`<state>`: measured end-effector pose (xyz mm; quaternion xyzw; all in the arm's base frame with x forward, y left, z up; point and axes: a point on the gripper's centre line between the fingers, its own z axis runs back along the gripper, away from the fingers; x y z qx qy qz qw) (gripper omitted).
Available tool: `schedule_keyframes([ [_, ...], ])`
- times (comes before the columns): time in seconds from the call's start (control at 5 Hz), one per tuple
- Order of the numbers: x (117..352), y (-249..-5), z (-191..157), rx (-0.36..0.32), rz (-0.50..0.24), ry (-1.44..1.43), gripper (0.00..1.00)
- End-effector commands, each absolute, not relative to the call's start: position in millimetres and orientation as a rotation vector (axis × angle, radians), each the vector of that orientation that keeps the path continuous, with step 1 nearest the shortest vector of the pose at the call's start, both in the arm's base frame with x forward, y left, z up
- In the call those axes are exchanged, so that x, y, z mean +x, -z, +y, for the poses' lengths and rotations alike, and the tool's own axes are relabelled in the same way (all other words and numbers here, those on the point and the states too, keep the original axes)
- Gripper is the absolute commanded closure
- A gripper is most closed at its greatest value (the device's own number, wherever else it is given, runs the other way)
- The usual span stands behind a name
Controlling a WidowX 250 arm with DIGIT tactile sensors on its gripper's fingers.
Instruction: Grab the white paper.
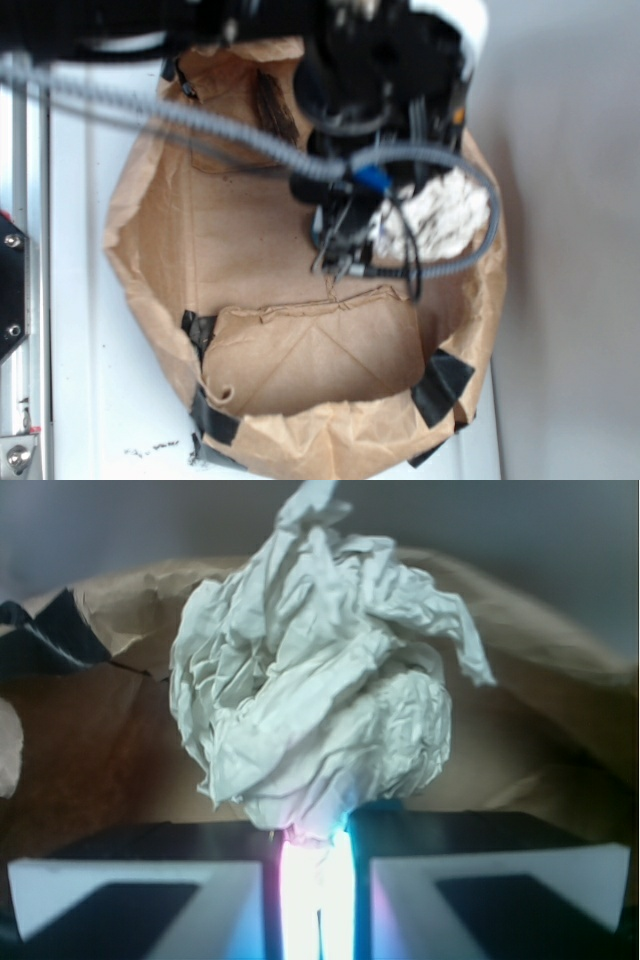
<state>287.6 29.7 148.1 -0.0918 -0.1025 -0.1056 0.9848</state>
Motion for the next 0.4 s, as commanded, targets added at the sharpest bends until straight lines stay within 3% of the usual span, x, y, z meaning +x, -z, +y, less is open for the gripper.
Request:
schedule_keyframes([
  [0.0, 251.0, -213.3, 50.8, -0.107, -0.132, 0.126, 1.00],
  [0.2, 230.5, -216.0, 44.0, -0.023, -0.128, 0.177, 1.00],
])
